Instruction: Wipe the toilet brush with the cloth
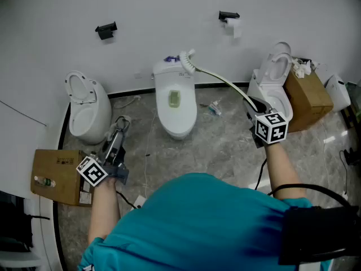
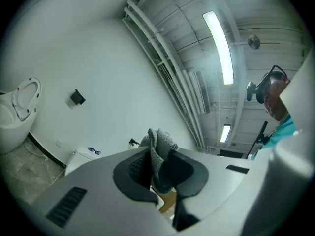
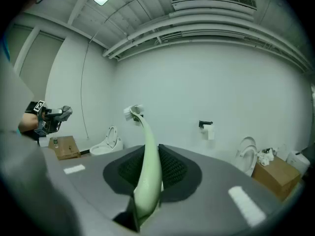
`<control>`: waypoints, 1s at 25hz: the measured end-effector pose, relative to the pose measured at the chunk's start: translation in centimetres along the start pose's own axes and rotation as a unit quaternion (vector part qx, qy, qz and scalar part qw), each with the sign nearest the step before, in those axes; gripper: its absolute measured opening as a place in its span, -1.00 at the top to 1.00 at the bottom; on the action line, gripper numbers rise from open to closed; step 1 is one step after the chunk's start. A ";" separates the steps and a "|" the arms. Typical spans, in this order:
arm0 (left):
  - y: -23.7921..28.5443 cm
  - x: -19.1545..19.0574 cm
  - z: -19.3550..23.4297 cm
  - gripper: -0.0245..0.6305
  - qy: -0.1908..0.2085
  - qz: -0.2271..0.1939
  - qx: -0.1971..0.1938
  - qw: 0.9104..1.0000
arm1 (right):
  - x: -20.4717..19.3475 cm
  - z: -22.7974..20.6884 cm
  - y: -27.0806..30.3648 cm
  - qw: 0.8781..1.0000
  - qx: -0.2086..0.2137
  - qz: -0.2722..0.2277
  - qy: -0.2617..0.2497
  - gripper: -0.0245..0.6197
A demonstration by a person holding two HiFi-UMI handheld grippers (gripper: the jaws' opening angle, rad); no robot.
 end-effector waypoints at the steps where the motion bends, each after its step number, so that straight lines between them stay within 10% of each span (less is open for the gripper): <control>1: 0.1 0.0 0.0 0.81 0.001 0.001 0.000 1.000 | 0.1 0.0 0.1 1.000 0.000 -0.001 0.000 0.73; 25: 8.7 -5.1 -3.7 0.81 -0.010 0.003 -0.017 1.000 | 0.3 -5.6 -1.1 0.999 0.030 -0.009 -0.039 0.73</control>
Point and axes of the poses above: the fingertips, and each gripper's own axes: y forward along the fingers, z to its left, x out of its top, the point moved 7 cm from there along -y, backward along the fingers, and after that the axes turned 4 degrees about -y, right-handed, at the moved point
